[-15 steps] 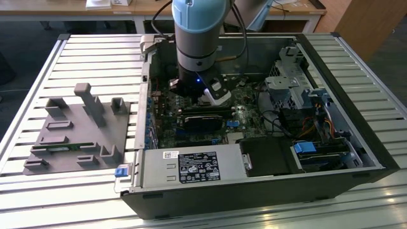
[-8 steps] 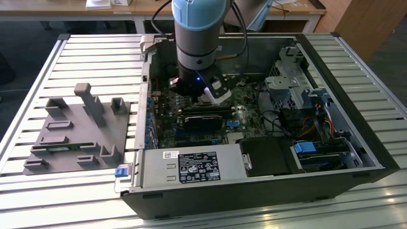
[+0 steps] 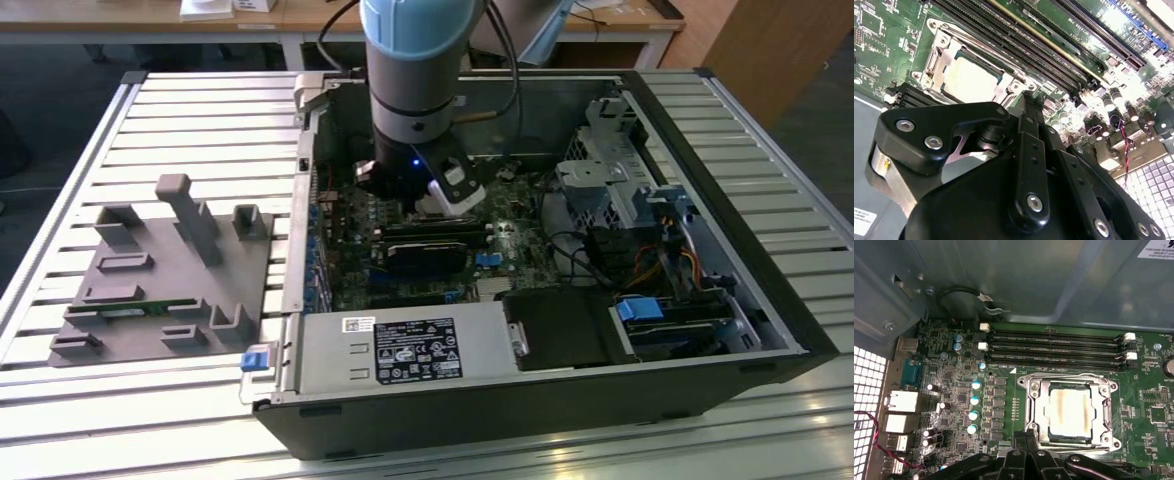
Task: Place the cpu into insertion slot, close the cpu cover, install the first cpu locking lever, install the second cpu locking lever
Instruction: 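Install the second cpu locking lever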
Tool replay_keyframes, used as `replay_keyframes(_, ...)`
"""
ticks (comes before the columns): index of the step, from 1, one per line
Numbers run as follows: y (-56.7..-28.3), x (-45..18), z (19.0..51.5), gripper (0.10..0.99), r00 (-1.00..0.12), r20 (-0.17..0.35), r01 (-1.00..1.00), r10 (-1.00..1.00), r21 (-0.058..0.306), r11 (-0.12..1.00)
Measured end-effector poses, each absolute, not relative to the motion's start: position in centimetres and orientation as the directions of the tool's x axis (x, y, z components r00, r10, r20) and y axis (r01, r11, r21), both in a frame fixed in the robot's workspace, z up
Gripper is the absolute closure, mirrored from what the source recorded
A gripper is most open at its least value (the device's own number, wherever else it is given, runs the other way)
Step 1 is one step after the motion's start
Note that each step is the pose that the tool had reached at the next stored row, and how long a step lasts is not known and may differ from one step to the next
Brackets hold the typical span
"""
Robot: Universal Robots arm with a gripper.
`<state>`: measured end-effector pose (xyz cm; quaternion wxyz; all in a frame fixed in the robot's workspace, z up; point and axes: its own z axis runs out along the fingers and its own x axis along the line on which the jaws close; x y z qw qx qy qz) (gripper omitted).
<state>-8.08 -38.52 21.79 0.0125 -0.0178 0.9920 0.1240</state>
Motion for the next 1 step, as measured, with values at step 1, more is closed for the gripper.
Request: replay_keyframes(1, -38.50, -8.08, 21.83, 0.980, -0.999, -0.029, -0.038, -0.032, 0.245, 0.969)
